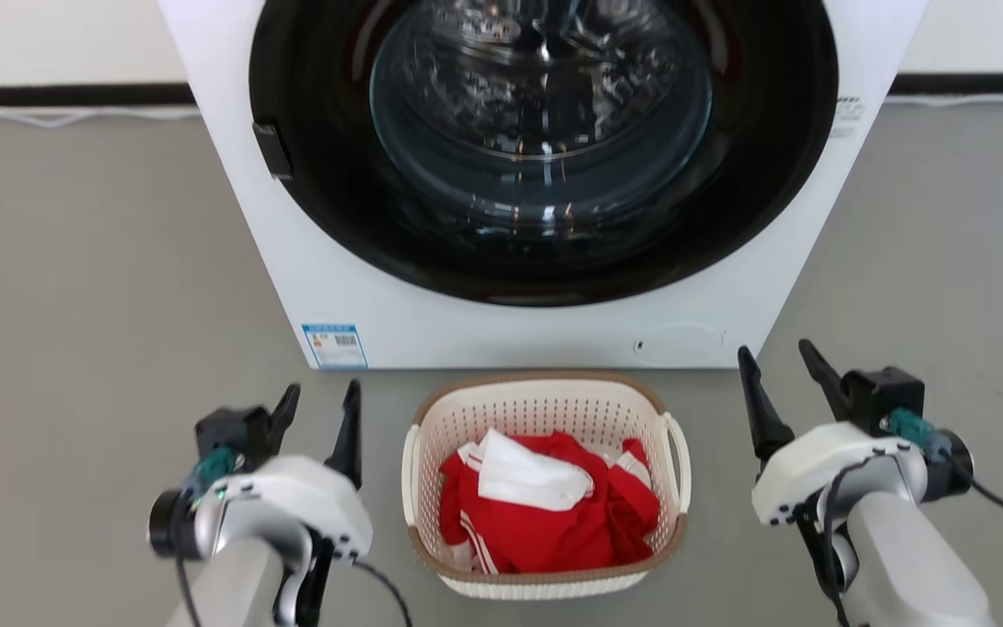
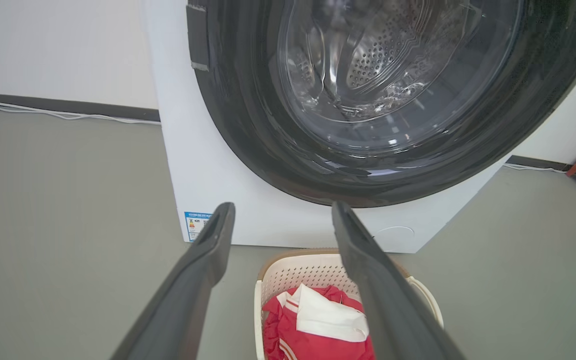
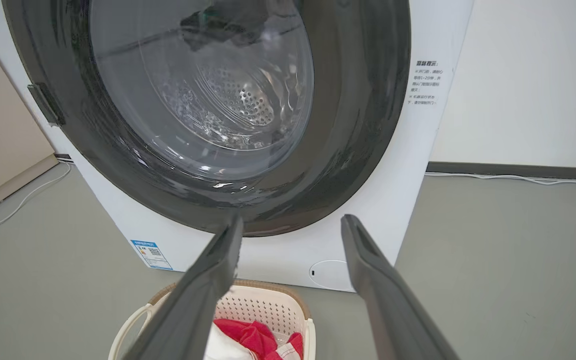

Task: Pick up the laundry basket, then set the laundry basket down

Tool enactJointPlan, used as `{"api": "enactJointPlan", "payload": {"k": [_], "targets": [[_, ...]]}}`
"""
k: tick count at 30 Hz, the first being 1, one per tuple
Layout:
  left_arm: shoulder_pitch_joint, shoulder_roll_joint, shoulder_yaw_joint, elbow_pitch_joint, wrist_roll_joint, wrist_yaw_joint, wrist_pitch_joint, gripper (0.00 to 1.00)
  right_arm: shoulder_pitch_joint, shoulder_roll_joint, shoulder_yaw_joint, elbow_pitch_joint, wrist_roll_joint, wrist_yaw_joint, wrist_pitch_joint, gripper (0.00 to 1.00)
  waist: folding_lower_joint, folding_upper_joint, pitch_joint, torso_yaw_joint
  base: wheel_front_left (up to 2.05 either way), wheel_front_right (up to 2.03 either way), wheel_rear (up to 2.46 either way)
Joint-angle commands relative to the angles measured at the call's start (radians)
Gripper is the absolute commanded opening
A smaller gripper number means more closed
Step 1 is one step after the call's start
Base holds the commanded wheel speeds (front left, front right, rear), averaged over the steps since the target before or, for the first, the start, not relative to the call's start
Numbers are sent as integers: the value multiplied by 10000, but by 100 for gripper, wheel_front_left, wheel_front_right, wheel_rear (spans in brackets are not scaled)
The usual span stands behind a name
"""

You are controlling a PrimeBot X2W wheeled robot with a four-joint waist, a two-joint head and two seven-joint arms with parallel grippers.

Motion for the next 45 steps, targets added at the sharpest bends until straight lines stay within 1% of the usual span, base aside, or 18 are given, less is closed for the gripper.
{"api": "enactJointPlan", "payload": {"k": [1, 7, 14, 22, 26, 27, 31, 34, 38, 40, 43, 45], "targets": [[-39, 246, 367, -290, 58, -27, -63, 100, 36, 68, 210, -324, -80, 60, -139, 100, 0, -1, -228, -10, 0, 0, 0], [1195, 333, 883, -1275, 369, -48, -63, 100, 981, 111, 348, -1487, -53, 60, -139, 100, 0, -1, -805, -138, 0, 0, 0], [2244, 258, 1454, -2389, 651, 5, -63, 100, 2115, 124, 273, -2846, -77, 60, -139, 100, 0, -1, -968, -240, 0, 0, 0], [2907, 69, 2105, -3196, 972, 29, -63, 100, 2773, 88, 87, -3254, -108, 60, -139, 100, 0, -1, -1133, -366, 0, 0, 0], [3040, 13, 2268, -3208, 1056, 0, -63, 100, 2886, 107, 53, -3225, -122, 60, -139, 100, 0, -1, -1198, -396, 0, 0, 0], [3285, -96, 1957, -2928, 993, 3, 0, 0, 3057, 105, -144, -2968, -59, 0, 0, 0, 0, -1, -1201, -396, 0, 0, 0], [3613, -238, 1926, -2463, 971, 2, 9, 0, 3461, 161, -111, -2533, -44, -11, 21, 0, 0, -1, -1206, -396, 0, 0, 0], [3616, -260, 1998, -2417, 721, -38, 106, 0, 3465, 167, -185, -2506, 253, -10, 145, 0, 2, -1, -1199, -390, 0, 0, 0], [3597, -274, 2080, -2482, 330, -98, 227, 0, 3473, 166, -226, -2609, 751, -8, 274, 0, 22, -1, -1207, -382, 0, 0, 0], [3596, -277, 2098, -2499, 231, -113, 256, 0, 3481, 166, -229, -2640, 877, -7, 299, 0, 20, -1, -1206, -380, 0, 0, 0], [3578, -287, 2151, -2538, -63, -159, 338, 0, 3495, 166, -234, -2723, 1252, -5, 367, 0, 3, -1, -1178, -373, 0, 0, 0], [3561, -294, 2187, -2566, -260, -189, 393, 0, 3498, 166, -241, -2779, 1500, -4, 414, 0, 1, -1, -1166, -369, 0, 0, 0]]}}
